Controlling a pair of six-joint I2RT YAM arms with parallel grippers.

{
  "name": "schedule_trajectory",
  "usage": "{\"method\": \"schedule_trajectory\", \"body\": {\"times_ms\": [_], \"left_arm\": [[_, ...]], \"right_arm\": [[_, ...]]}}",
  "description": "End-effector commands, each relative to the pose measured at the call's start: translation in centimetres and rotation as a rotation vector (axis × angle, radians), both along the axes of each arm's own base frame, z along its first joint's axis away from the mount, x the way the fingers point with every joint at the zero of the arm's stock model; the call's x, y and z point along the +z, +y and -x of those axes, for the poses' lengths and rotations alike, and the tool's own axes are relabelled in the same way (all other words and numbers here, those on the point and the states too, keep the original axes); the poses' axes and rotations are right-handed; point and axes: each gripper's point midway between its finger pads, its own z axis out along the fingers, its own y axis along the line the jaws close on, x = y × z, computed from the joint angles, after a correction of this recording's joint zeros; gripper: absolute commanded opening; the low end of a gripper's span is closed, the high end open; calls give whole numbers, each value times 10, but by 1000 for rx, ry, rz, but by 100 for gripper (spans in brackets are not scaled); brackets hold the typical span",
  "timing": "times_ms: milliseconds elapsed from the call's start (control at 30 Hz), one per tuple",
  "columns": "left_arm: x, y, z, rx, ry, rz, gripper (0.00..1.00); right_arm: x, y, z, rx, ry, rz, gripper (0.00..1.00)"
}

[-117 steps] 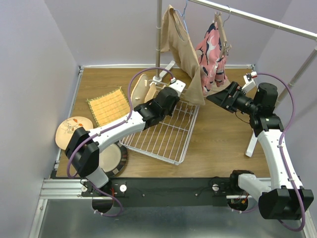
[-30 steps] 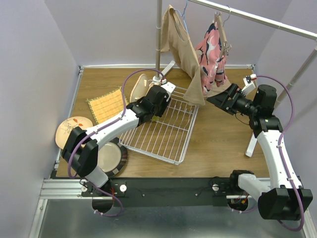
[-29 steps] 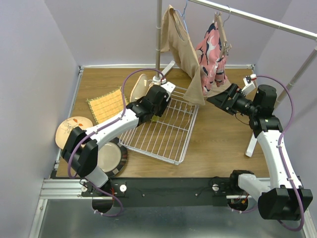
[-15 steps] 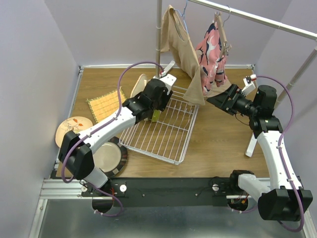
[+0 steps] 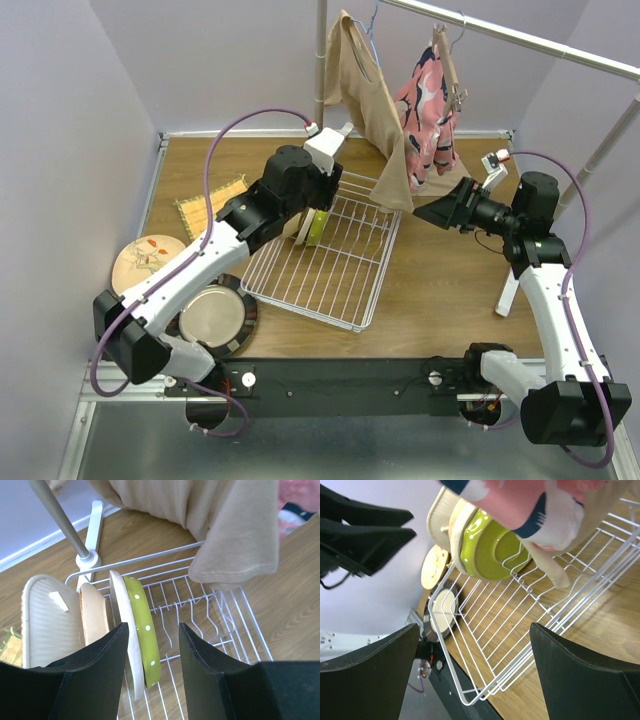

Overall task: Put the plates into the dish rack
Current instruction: Insert the plate into the dish rack, then grab a plate with the left arm

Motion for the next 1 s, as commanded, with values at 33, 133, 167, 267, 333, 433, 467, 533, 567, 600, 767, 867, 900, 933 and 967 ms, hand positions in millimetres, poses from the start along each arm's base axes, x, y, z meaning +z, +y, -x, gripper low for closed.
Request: {"method": "schedule_trajectory", "body": {"times_ms": [33,133,167,267,333,433,467,533,567,600,767,867,900,933,967], "left_arm": [[44,18,16,-4,-54,120,54],[52,44,20,39,-79,184,57],[53,50,21,42,-79,202,58],[54,83,23,99,-92,265,62],[49,104,21,150,-93,296,64],[34,122,20,189,-65,324,64],[30,136,15,225,-66,336,64],[18,155,12,268,-71,363,65],[13,175,7,321,-68,391,65],[13,186,3,345,-82,420,65],[-39,232,-6,455,30,557,69],[-72,251,-8,540,129,621,70],[-82,254,-6,561,162,632,70],[-96,259,-3,599,202,655,70],[-103,260,-1,612,217,662,70]], "right_arm": [[0,7,16,155,-110,39,100],[-10,5,18,222,-178,124,100],[-18,4,22,237,-151,144,100],[-33,-2,19,281,-190,247,100],[-40,-6,18,314,-228,303,100],[-51,-10,18,349,-242,362,100],[-56,-11,20,351,-229,375,100],[-61,-14,19,362,-241,403,100],[-63,-15,19,364,-236,412,100],[-65,-16,19,366,-238,419,100],[-69,-17,19,366,-232,429,100],[-72,-18,20,368,-231,441,100],[-73,-19,19,368,-234,450,100],[-73,-19,20,368,-234,452,100],[-74,-19,20,372,-230,454,100]]}}
